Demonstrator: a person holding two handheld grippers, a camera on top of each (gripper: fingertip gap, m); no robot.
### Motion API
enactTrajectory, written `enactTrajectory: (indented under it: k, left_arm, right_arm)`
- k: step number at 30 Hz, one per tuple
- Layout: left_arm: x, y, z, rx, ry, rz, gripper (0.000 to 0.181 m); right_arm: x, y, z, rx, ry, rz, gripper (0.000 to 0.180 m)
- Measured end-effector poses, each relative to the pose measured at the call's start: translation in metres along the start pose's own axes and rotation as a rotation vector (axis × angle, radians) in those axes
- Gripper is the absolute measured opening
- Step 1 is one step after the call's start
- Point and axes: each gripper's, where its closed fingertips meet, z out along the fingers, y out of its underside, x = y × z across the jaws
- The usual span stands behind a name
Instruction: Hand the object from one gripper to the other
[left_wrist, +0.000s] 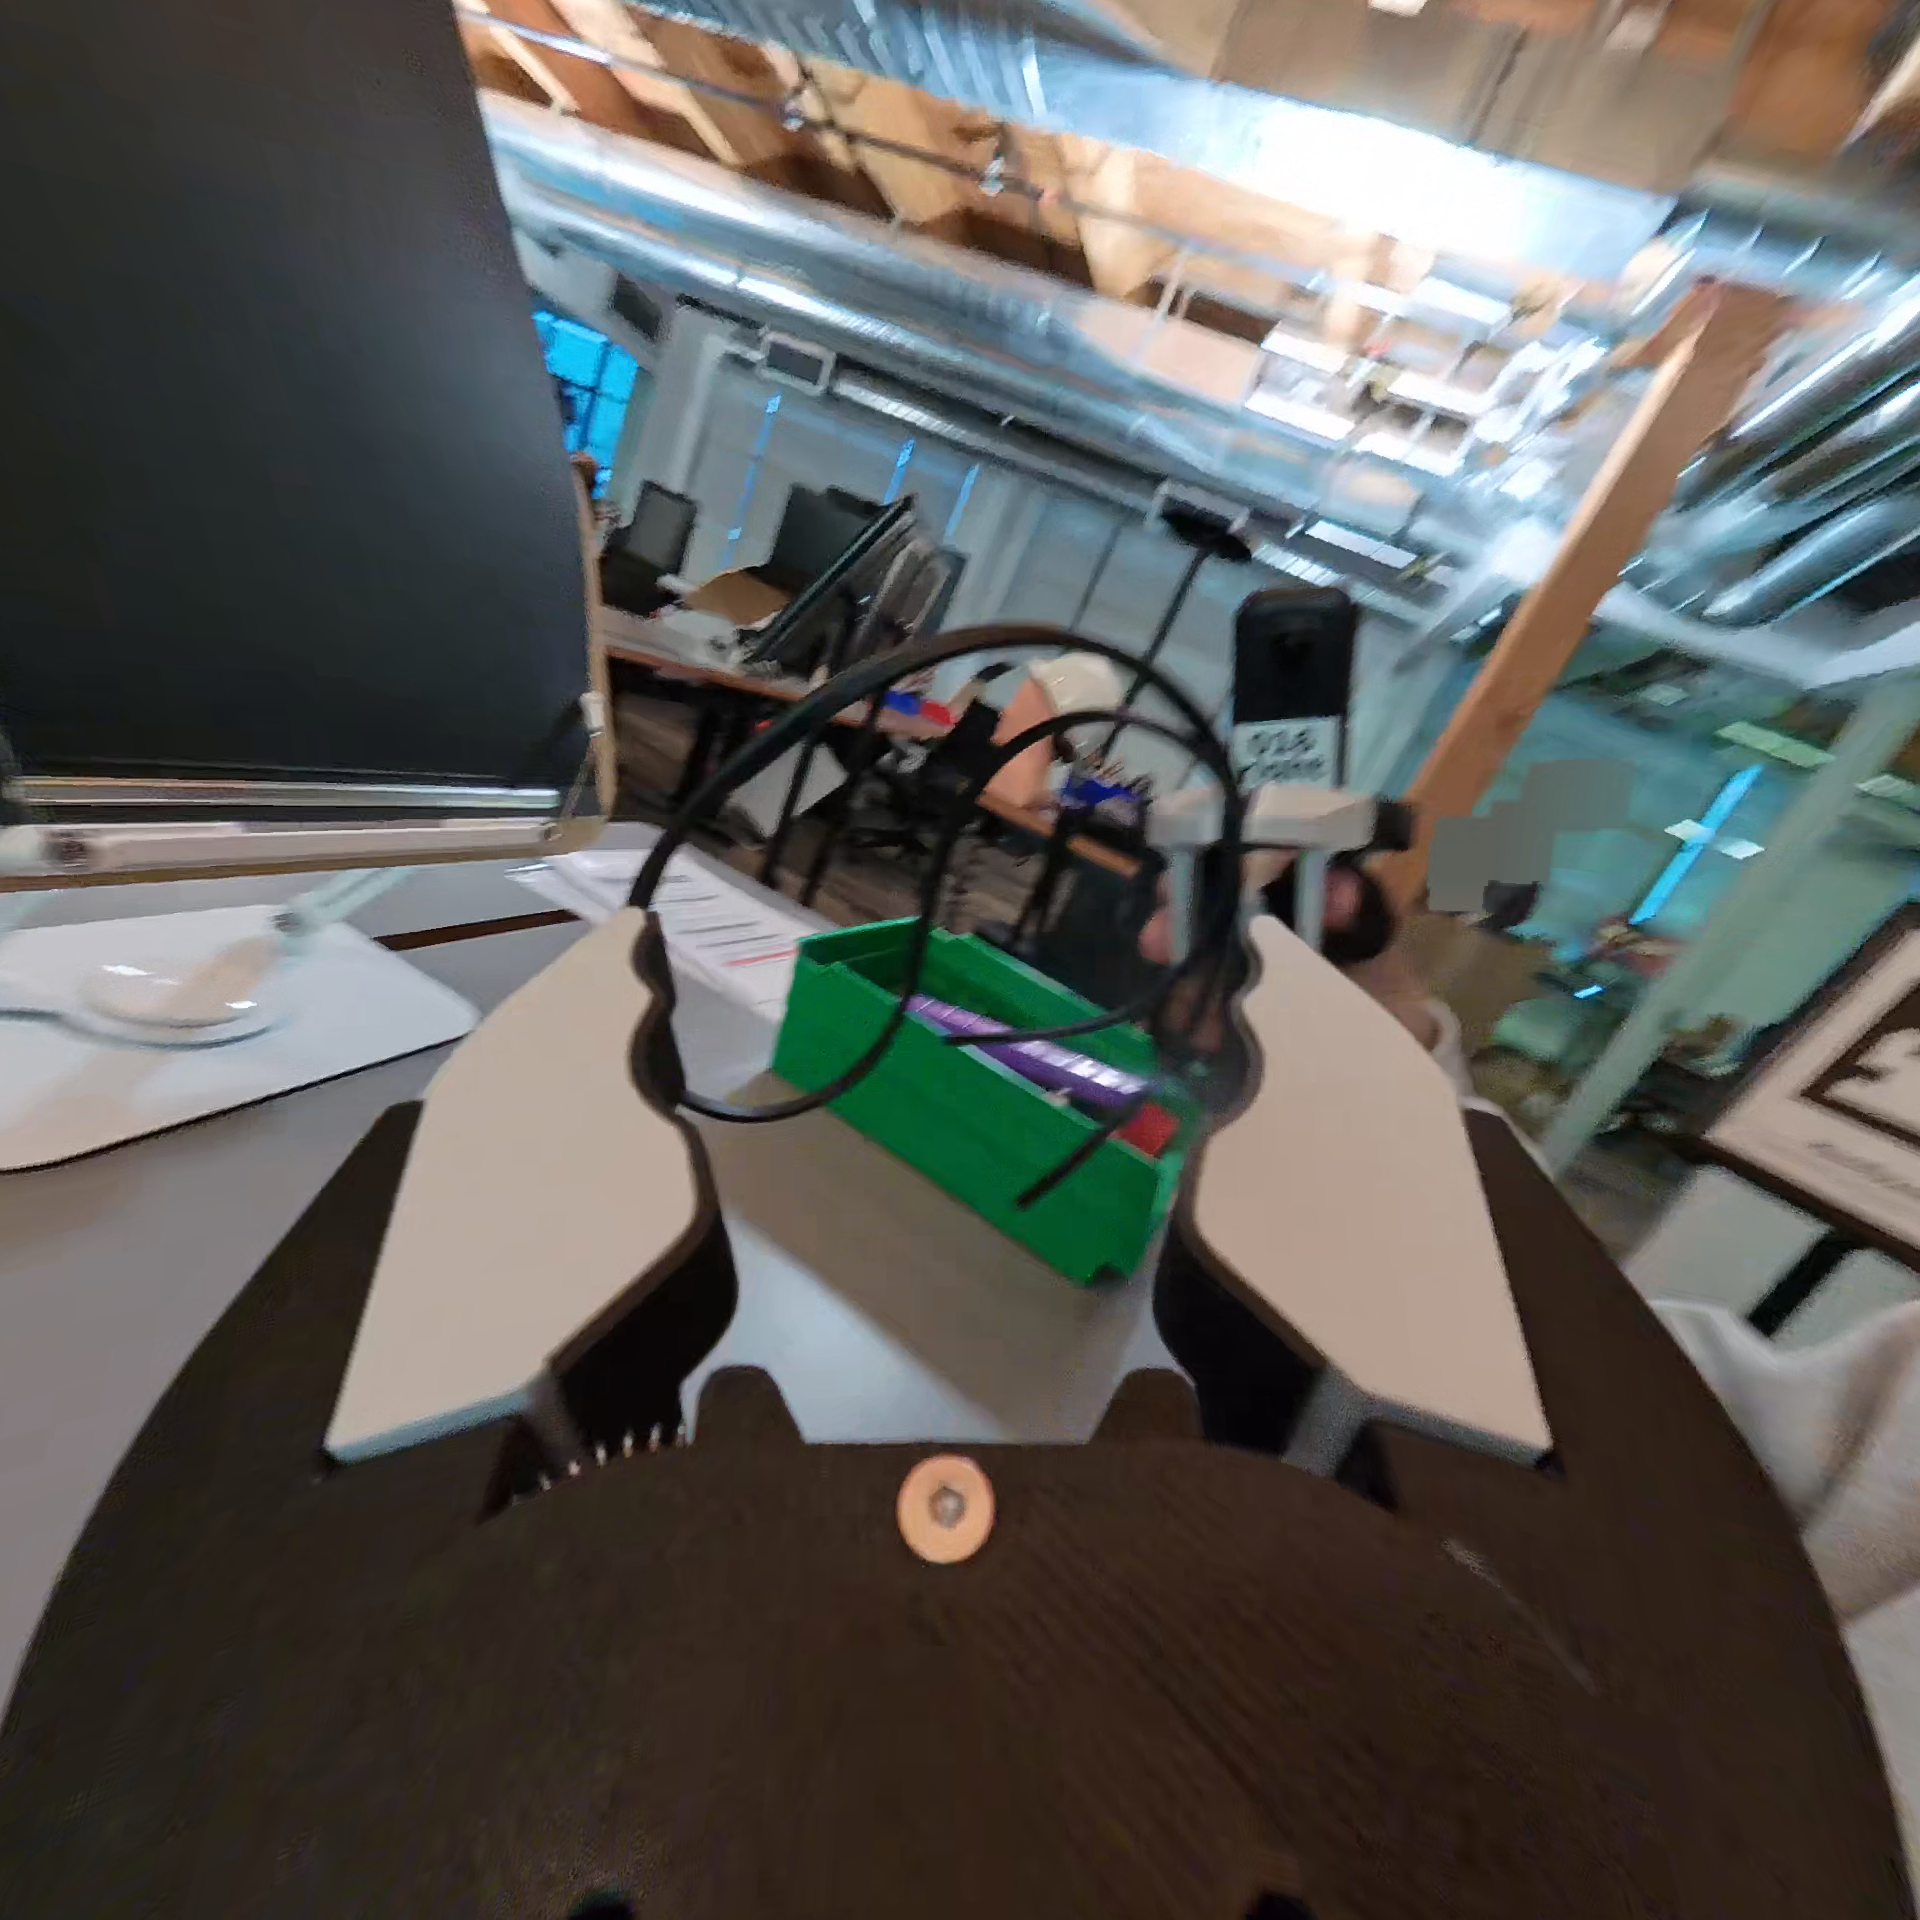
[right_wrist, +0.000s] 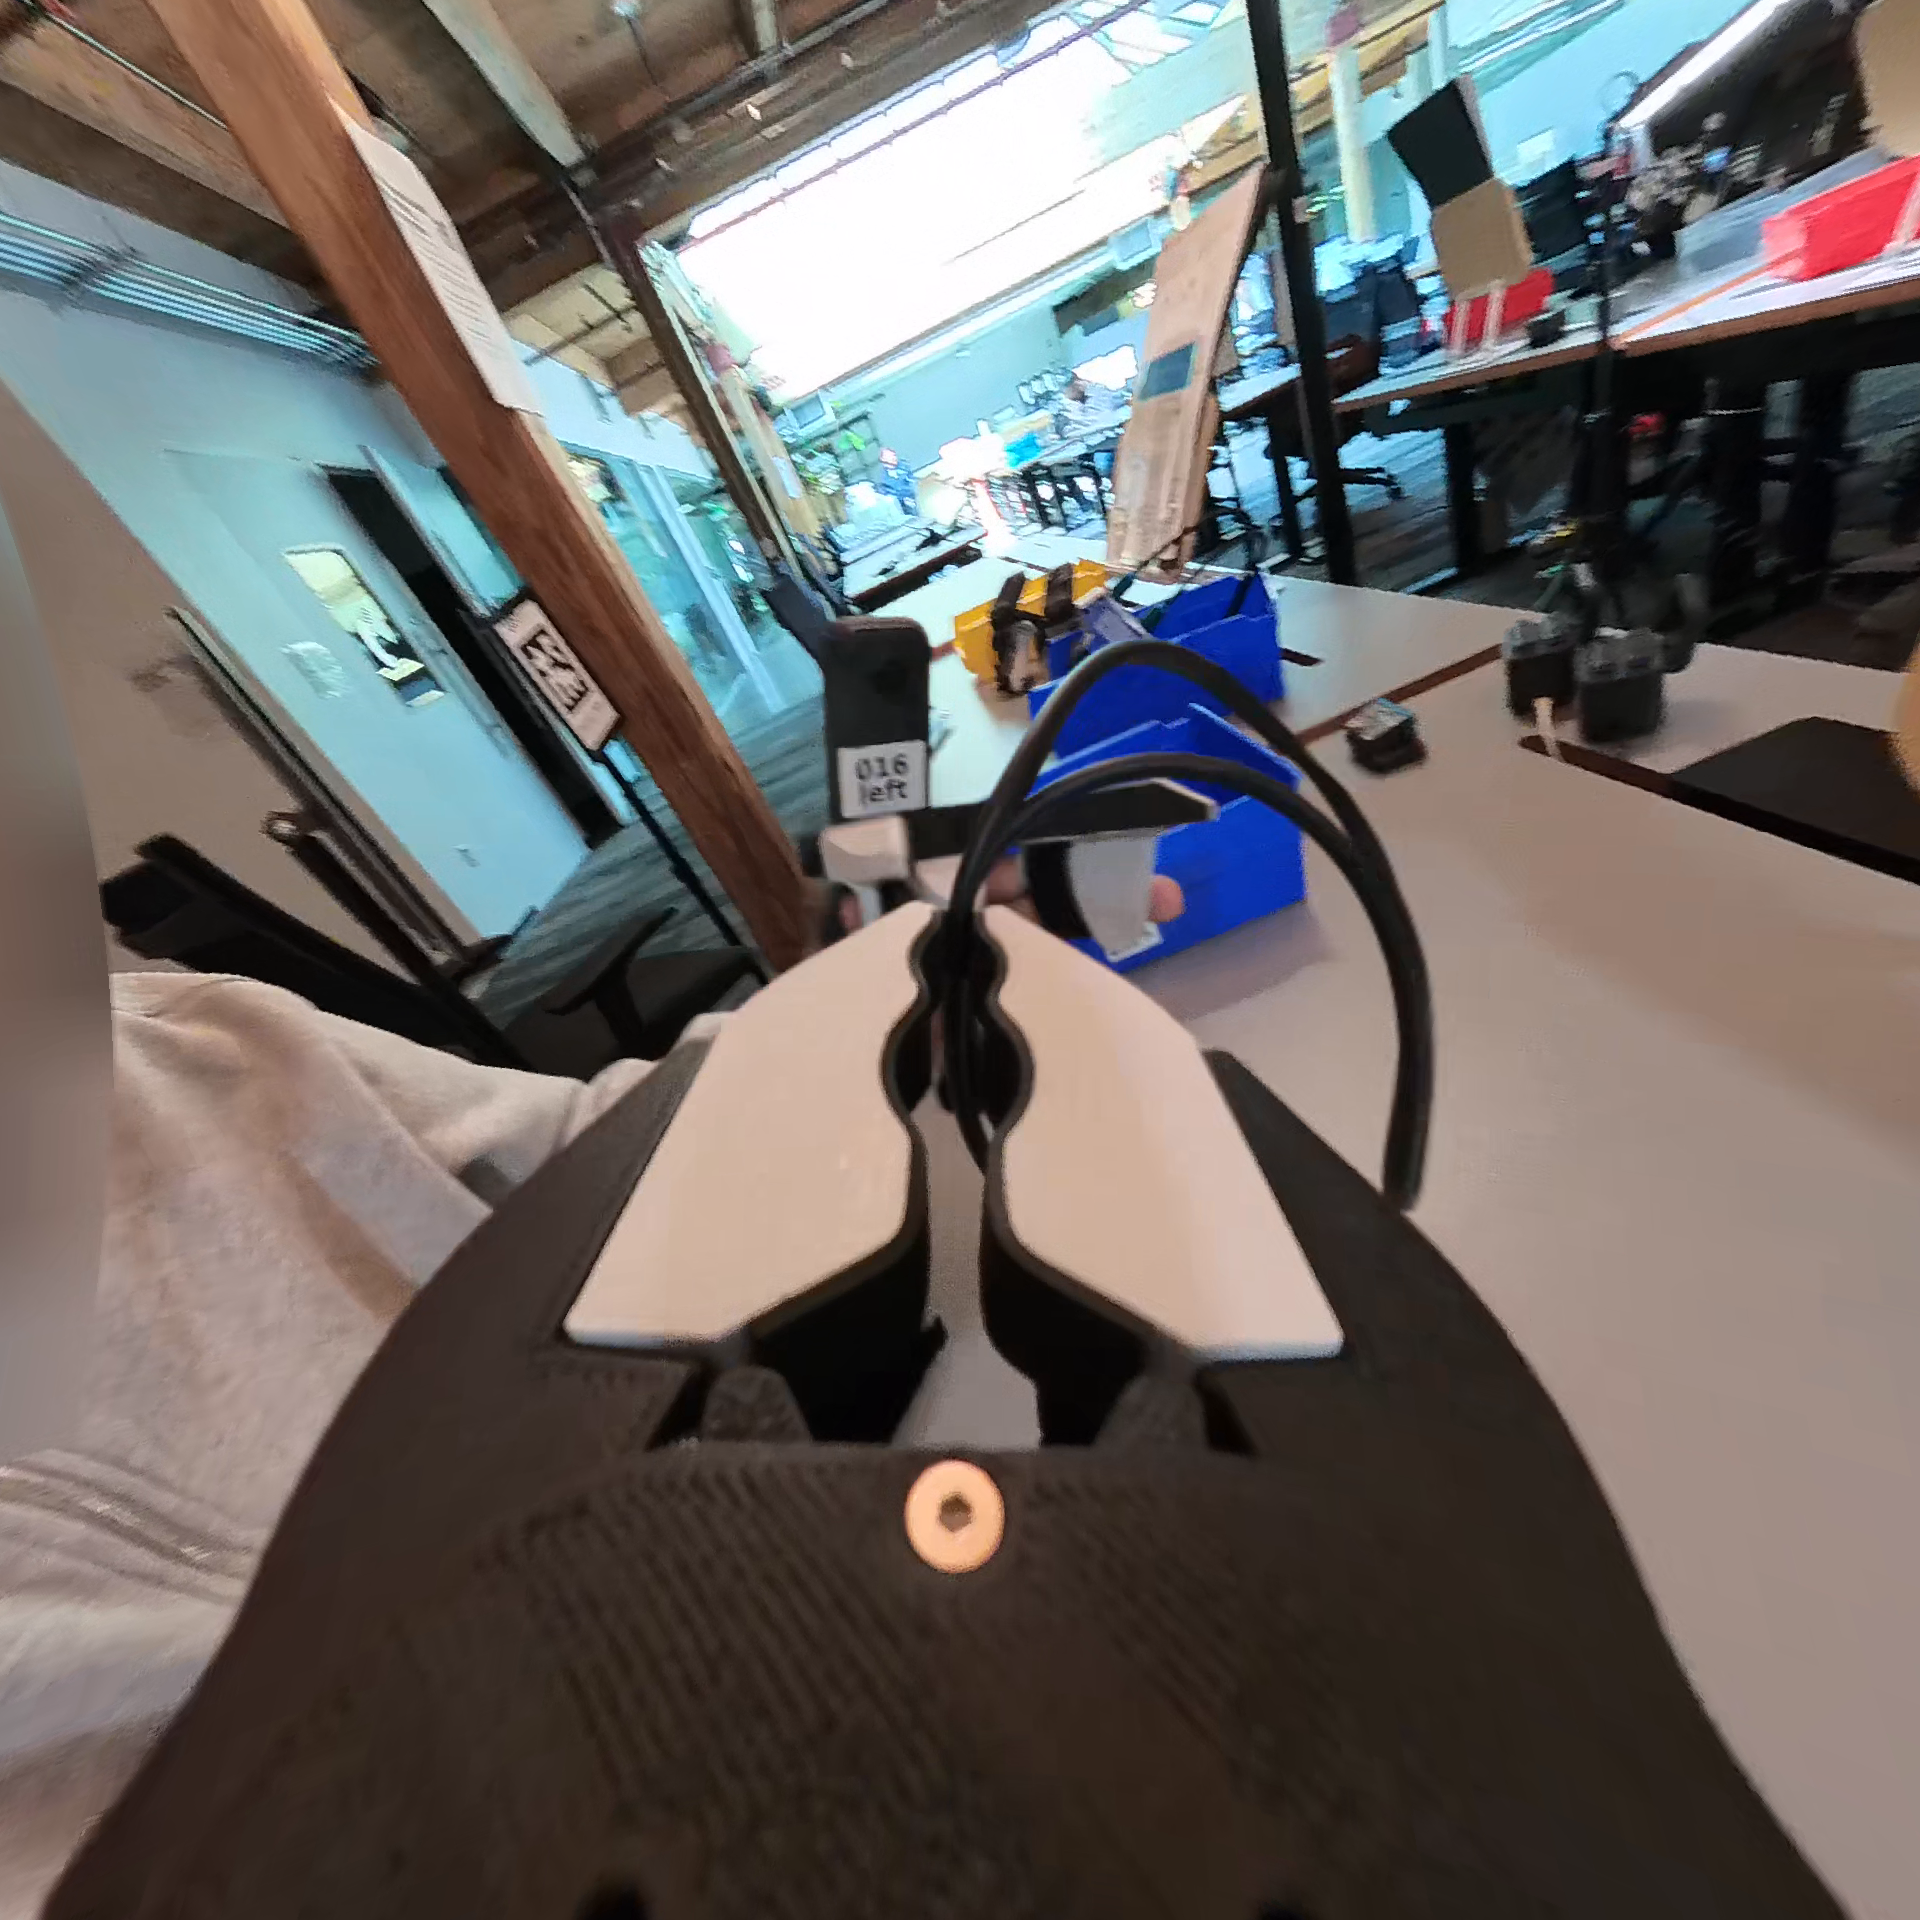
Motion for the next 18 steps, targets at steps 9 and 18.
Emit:
enactTrajectory:
  k: [9, 18]
  left_arm:
    - [-0.027, 0.047, 0.013, -0.264, -0.309, 0.321, 0.117]
    - [-0.032, 0.058, 0.016, -0.314, -0.419, 0.505, 0.122]
  right_arm:
    - [-0.028, 0.003, 0.017, 0.006, -0.147, 0.098, 0.004]
    - [-0.049, 0.015, 0.039, -0.031, -0.209, 0.114, 0.004]
